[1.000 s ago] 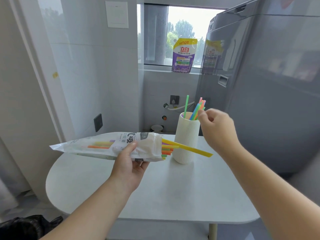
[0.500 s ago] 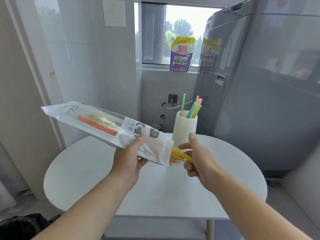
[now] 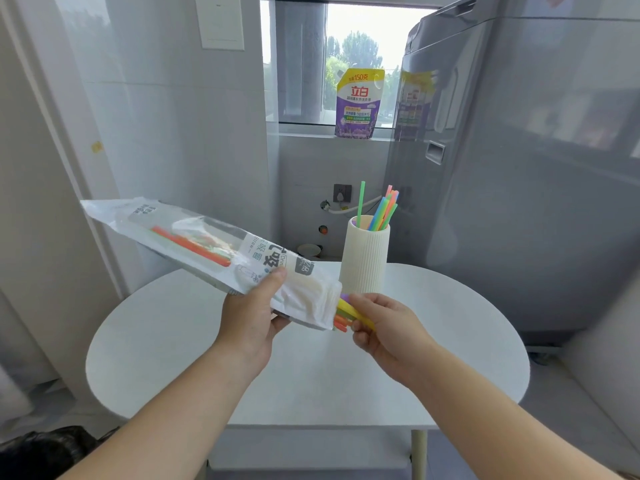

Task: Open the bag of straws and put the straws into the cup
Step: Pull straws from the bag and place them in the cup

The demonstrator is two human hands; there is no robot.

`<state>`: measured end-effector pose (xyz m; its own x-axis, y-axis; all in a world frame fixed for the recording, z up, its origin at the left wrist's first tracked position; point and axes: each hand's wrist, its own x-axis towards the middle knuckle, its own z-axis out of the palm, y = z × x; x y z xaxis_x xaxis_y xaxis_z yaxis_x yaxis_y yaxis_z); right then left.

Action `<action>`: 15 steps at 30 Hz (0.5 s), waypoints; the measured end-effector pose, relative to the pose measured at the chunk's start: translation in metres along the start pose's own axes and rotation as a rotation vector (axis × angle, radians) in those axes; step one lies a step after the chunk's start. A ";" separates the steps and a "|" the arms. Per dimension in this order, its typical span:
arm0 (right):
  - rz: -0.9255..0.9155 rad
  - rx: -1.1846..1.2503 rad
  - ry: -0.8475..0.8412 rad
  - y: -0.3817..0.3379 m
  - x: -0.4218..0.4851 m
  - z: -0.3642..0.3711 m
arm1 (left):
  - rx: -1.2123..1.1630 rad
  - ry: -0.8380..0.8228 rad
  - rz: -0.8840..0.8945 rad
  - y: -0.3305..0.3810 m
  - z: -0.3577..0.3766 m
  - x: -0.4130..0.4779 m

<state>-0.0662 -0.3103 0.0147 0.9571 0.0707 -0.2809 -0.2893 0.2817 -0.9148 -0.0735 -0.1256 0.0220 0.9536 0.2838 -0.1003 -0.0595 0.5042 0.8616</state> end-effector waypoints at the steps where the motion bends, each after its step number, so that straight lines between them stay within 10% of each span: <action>1: -0.028 0.006 0.013 -0.002 0.000 -0.001 | -0.030 0.012 -0.031 0.000 -0.002 0.002; 15: -0.398 -0.491 0.339 -0.029 0.005 -0.011 | -0.223 0.048 -0.271 -0.008 0.003 -0.002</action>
<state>-0.0532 -0.3291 0.0368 0.9572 -0.2718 0.0997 0.0316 -0.2442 -0.9692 -0.0738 -0.1323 0.0166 0.9290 0.1501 -0.3383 0.1263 0.7307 0.6710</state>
